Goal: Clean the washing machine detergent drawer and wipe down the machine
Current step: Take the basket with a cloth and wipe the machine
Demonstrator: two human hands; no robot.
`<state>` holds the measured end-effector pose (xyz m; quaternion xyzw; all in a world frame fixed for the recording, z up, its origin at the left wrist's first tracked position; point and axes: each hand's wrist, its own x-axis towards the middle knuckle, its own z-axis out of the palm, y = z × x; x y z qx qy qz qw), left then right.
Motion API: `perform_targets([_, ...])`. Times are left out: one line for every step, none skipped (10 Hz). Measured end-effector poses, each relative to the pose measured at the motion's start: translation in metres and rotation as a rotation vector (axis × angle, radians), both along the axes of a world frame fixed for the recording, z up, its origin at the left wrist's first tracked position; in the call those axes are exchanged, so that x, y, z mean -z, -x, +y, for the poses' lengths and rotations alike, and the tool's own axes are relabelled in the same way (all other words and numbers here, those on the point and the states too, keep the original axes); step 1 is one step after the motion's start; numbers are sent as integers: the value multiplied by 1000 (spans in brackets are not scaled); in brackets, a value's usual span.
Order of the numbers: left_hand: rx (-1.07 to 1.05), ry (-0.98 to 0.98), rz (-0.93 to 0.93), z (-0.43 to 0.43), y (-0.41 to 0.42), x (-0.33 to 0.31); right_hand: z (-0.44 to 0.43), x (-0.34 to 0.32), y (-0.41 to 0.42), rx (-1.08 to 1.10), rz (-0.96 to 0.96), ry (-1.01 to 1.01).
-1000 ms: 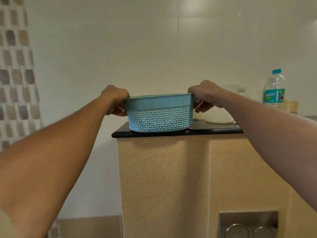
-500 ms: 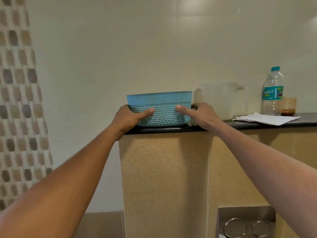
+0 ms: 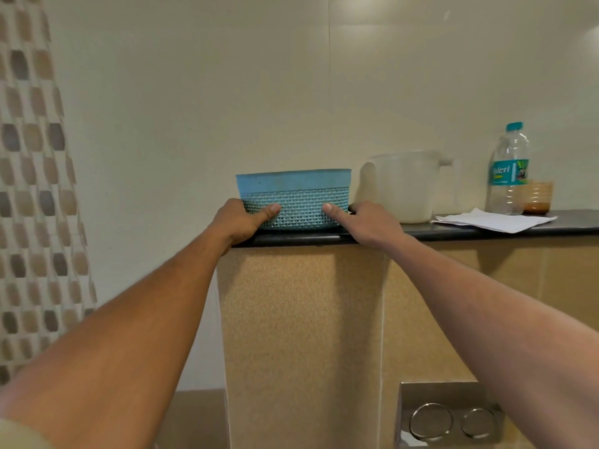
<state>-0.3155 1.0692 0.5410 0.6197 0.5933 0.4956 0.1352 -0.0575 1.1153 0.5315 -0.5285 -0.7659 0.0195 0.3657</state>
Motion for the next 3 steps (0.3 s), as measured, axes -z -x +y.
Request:
perform_targets([-66, 16, 131, -4, -4, 4, 1, 3, -3, -23, -15, 8])
perform_targets([-209, -4, 278, -13, -13, 10, -6, 3, -7, -40, -10, -6])
perform_targets([-424, -80, 422, -31, -23, 28, -25, 8, -13, -76, 13, -72])
